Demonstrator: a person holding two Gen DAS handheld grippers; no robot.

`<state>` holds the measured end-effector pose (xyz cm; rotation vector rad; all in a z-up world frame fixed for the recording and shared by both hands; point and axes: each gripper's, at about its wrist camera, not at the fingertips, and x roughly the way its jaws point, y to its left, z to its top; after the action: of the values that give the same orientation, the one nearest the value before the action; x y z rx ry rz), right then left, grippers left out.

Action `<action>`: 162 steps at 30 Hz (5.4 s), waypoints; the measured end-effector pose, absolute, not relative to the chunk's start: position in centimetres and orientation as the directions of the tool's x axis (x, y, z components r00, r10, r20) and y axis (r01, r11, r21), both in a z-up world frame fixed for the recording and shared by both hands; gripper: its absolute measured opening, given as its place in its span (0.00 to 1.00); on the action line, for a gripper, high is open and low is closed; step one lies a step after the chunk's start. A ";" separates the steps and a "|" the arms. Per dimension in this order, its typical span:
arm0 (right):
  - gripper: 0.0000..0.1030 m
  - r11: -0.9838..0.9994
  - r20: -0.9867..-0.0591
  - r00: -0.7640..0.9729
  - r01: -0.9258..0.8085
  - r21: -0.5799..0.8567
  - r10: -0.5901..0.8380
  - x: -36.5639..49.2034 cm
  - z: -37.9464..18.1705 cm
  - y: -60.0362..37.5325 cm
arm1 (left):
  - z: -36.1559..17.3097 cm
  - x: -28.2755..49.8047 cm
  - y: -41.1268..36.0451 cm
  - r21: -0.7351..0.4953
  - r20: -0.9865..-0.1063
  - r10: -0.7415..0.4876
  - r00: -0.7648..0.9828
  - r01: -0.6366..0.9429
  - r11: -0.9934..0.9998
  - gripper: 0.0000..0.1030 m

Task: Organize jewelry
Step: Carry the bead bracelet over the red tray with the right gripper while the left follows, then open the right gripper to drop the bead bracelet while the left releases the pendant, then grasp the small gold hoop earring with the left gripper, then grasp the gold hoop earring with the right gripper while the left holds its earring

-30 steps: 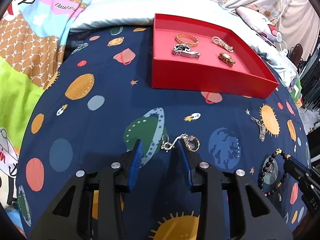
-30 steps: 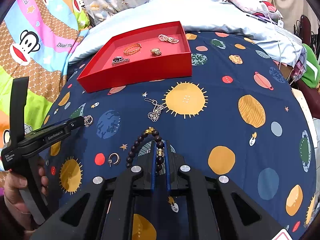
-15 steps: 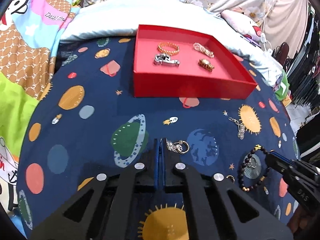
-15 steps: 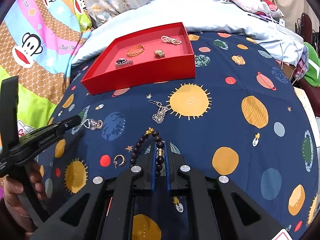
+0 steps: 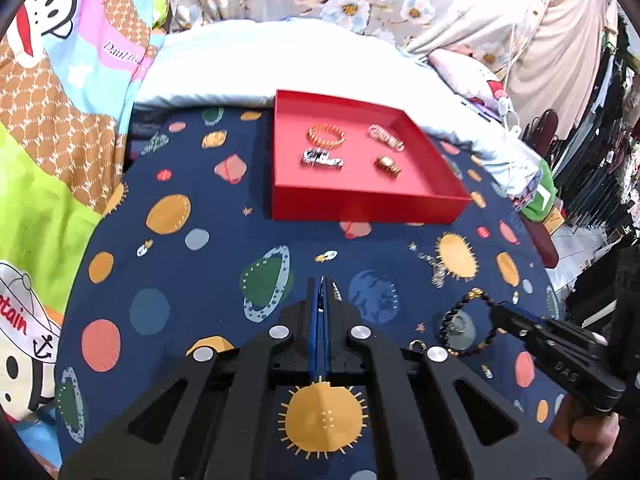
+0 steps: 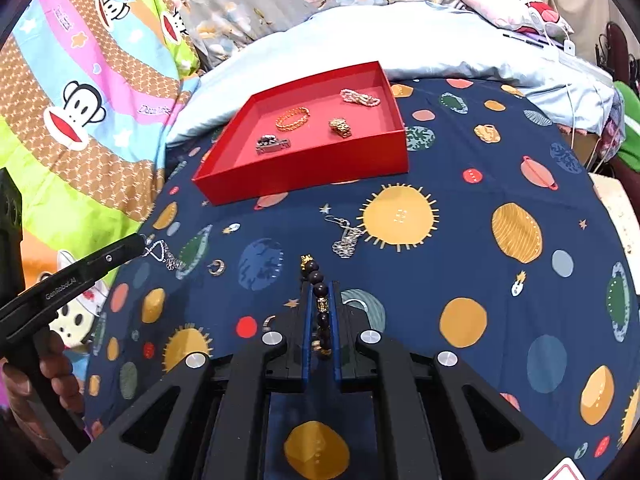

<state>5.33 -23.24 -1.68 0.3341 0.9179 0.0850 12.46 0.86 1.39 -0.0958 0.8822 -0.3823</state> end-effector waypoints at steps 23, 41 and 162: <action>0.07 0.969 -0.631 0.751 -0.047 0.241 0.193 9.8 6.9 -23.0 | 6.2 15.8 -2.8 -0.182 -0.670 -0.387 0.634 0.364 0.913 0.01; 0.10 0.957 -0.734 0.644 0.008 0.289 0.216 23.0 -0.1 -23.7 | 1.0 27.9 -7.2 -0.187 -0.747 -0.340 0.572 0.310 0.932 0.03; 0.16 0.990 -0.828 0.548 0.000 0.140 0.117 6.4 -4.5 -18.4 | -4.4 10.8 -0.4 -0.140 -0.833 -0.269 0.484 0.286 0.948 0.20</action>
<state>6.44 -18.37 -4.52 0.1294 0.9896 0.0695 10.77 -0.43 -4.35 0.0186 1.0105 -0.3373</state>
